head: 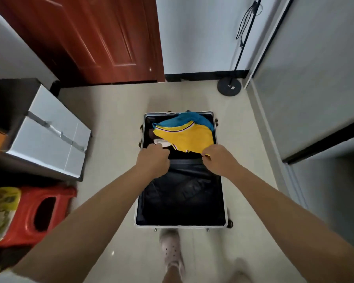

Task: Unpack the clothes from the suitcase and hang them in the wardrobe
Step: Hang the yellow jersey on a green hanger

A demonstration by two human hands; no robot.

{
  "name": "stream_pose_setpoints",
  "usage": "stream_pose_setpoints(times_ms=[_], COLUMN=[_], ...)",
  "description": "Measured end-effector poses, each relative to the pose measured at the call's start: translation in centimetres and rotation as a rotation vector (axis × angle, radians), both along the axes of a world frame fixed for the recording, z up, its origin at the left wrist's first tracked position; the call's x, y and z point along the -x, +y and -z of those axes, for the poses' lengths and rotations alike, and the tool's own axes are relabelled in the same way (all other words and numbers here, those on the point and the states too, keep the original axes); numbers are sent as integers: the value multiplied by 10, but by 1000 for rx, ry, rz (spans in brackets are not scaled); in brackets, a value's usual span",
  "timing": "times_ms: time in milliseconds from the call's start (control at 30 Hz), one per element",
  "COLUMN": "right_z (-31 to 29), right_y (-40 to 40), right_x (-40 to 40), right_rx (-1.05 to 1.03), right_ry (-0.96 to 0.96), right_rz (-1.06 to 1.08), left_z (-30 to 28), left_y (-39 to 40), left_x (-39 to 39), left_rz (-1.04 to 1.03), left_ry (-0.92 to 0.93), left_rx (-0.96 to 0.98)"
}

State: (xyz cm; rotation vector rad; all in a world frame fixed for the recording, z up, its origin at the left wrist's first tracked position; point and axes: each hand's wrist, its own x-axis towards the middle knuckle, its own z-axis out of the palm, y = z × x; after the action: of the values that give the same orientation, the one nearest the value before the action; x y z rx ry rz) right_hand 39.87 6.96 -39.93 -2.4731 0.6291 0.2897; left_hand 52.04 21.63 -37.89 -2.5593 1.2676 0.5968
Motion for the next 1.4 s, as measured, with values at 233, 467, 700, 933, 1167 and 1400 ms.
stream_pose_setpoints(times_ms=[233,467,700,933,1167,1400], right_z=[147,327,514,616,624,603], right_y=[-1,-27,-55,-102,-135,-123], right_x=[-45,-71,-99,-170,-209,-207], right_rx=[-62,26,119,384,559,-58], right_ry=[108,267,209,-233,-233,-527], right_rz=[120,40,47,229,349,498], left_z=[141,328,525,625,647,656], left_y=[3,-28,-67,-109,-105,-102], left_x=[-52,-83,-112,-162,-183,-187], left_rz=[-10,-102,-159,-45,169,267], left_ry=[125,169,92,-8,-15,-116], left_rx=[-95,-114,-19,61,196,379])
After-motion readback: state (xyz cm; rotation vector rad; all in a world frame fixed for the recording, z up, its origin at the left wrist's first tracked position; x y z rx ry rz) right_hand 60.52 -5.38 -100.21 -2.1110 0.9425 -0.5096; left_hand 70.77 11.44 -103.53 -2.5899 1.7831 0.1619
